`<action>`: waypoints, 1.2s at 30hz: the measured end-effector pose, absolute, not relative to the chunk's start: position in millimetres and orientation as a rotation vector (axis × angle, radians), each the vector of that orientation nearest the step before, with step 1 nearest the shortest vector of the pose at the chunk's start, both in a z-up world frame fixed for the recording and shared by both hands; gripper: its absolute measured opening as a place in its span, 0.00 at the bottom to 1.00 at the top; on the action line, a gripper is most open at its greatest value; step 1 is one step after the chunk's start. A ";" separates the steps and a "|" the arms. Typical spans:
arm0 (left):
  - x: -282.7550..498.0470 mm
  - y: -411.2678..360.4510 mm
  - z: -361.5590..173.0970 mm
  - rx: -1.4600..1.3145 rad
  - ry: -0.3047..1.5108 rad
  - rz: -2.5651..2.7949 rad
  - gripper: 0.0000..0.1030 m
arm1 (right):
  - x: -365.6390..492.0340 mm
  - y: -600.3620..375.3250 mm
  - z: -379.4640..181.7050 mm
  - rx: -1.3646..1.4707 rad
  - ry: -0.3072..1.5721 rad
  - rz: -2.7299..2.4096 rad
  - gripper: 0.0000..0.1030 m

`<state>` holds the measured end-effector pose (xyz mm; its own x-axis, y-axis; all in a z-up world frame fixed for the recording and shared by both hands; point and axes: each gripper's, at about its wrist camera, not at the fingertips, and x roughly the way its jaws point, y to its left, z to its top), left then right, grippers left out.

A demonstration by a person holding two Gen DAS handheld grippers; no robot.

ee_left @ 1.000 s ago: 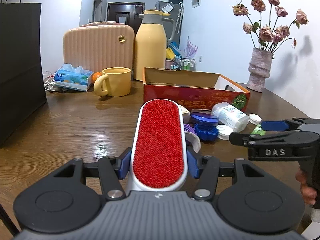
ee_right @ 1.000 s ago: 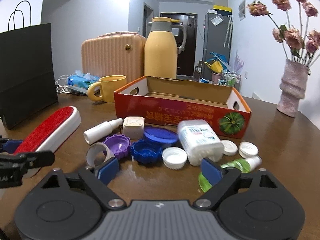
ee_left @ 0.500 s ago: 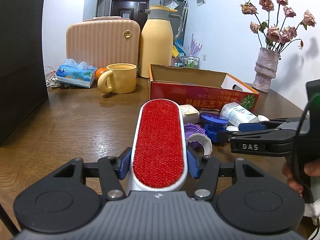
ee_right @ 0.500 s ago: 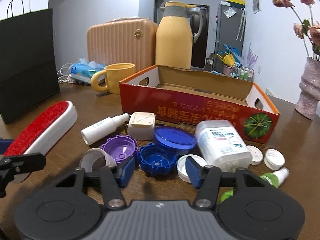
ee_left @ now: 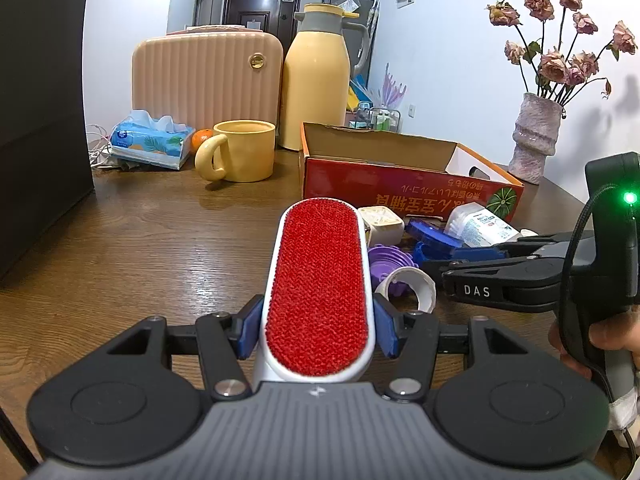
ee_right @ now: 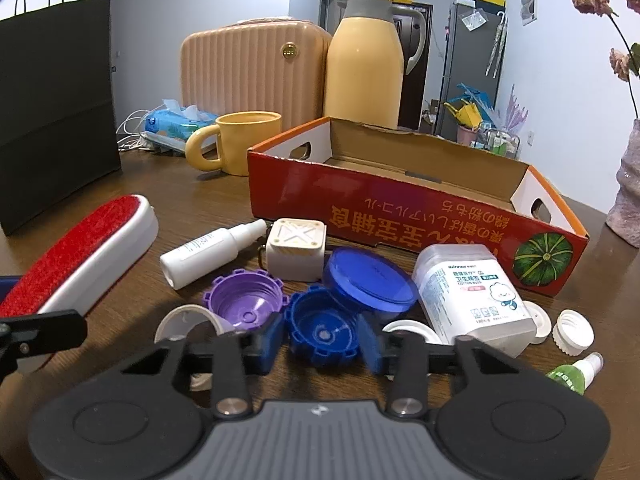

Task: Organize rigid objects
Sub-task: 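Lift the lint brush with the left tool while the right tool grasps the blue cap, then carry the lint brush and blue cap with both tools over the cardboard box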

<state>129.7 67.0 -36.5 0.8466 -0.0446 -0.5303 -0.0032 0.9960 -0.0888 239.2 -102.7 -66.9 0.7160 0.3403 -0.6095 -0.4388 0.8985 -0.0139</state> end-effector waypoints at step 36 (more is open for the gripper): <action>111.1 51.8 -18.9 -0.060 0.541 -0.032 0.55 | 207.4 -136.8 -23.3 -0.109 0.590 0.494 0.06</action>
<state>111.1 51.8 -18.9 0.8568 -0.0464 -0.5136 0.0146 0.9977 -0.0658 207.4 -136.8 -23.3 0.7189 0.4150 -0.5577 -0.4762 0.8784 0.0398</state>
